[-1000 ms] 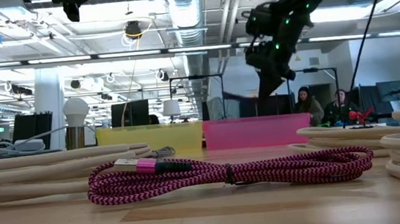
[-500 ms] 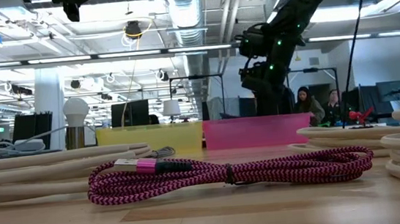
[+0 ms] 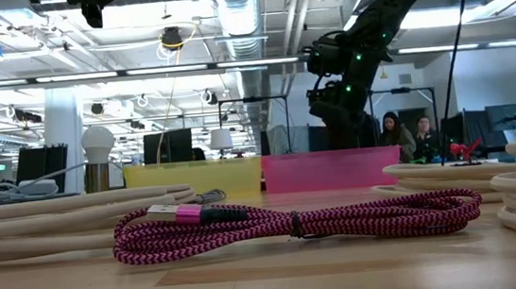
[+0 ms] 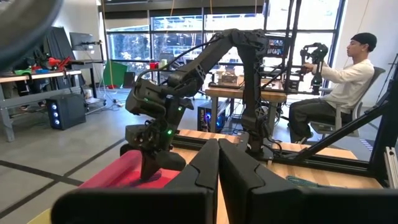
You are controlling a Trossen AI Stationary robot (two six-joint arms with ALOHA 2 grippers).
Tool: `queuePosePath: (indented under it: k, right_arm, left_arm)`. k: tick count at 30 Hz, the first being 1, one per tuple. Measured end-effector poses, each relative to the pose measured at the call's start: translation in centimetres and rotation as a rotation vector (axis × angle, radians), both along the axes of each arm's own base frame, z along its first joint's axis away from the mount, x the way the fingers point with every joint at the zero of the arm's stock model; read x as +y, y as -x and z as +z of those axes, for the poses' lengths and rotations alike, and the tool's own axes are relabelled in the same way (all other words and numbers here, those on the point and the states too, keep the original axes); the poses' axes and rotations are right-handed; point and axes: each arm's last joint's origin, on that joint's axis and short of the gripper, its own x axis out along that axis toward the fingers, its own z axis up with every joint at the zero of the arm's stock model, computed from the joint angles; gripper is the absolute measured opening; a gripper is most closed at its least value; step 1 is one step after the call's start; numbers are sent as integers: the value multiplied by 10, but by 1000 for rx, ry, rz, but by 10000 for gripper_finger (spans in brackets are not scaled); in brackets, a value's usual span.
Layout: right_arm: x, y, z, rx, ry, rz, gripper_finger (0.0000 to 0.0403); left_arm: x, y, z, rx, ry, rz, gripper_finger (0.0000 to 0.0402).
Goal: Pick & Place USB Port
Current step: Put the small black and blue charger cable into the red bin, then put the large white charger cable into the yellow bin
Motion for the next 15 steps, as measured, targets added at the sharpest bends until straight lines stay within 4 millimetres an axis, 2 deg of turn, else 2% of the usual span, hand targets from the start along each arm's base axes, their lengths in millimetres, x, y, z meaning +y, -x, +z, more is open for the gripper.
queuePosePath:
  k: [9, 15]
  right_arm:
    - [-1, -1, 2, -6, 5, 2, 49]
    - [2, -11, 28, -18, -71, 98, 47]
  left_arm:
    - [0, 0, 0, 0, 0, 0, 11]
    - [0, 0, 0, 0, 0, 0, 11]
